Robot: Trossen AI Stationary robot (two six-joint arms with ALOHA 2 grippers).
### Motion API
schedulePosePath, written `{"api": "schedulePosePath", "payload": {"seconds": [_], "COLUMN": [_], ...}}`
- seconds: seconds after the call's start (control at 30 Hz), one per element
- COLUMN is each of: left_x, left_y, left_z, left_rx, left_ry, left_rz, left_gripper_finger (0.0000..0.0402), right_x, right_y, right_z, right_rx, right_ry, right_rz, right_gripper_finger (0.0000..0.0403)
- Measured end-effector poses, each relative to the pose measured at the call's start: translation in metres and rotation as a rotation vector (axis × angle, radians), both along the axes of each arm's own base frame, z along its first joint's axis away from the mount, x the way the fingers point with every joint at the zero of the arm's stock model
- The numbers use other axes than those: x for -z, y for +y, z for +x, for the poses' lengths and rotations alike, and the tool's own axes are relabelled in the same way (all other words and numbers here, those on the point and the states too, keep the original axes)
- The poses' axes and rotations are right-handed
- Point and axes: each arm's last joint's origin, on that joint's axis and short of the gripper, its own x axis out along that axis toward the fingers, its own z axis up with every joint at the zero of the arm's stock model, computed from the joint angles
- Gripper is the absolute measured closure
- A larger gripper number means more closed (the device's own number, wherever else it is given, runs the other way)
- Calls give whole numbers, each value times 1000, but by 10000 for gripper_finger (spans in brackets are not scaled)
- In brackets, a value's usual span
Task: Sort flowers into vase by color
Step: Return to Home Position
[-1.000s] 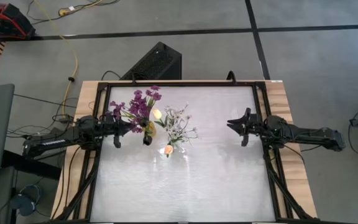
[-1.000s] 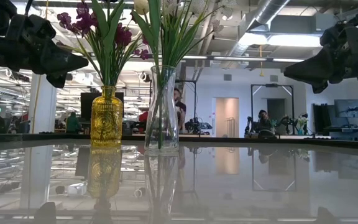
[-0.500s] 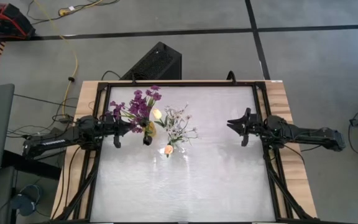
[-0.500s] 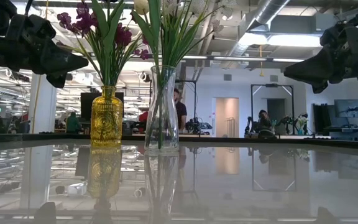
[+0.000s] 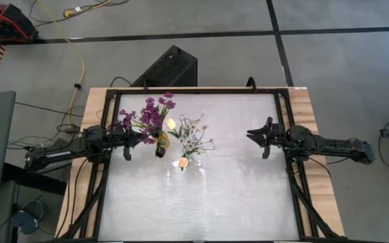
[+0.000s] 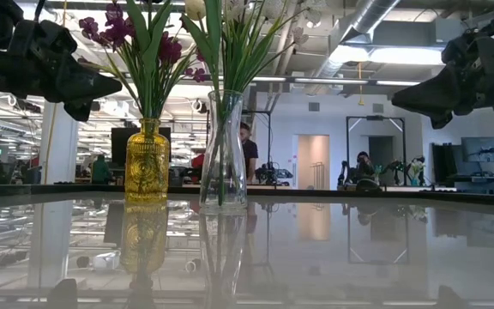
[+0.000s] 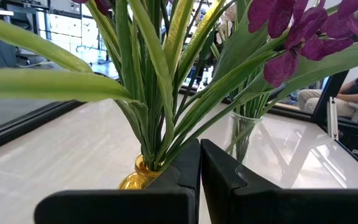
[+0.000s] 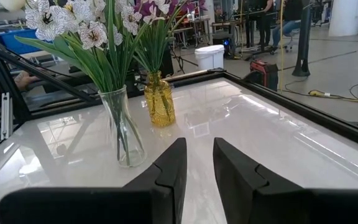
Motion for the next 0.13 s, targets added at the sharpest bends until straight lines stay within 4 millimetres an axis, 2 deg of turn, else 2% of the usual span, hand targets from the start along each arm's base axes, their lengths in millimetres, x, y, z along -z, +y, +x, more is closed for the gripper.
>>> {"api": "schedulePosePath", "payload": {"seconds": [0.13], "left_x": [0], "left_y": [0], "left_z": [0], "left_rx": [0], "left_ry": [0], "left_rz": [0], "left_gripper_finger": [401], "right_x": [0], "right_y": [0], "right_z": [0], "right_rx": [0], "right_ry": [0], "right_rz": [0], "right_gripper_finger": [295]}}
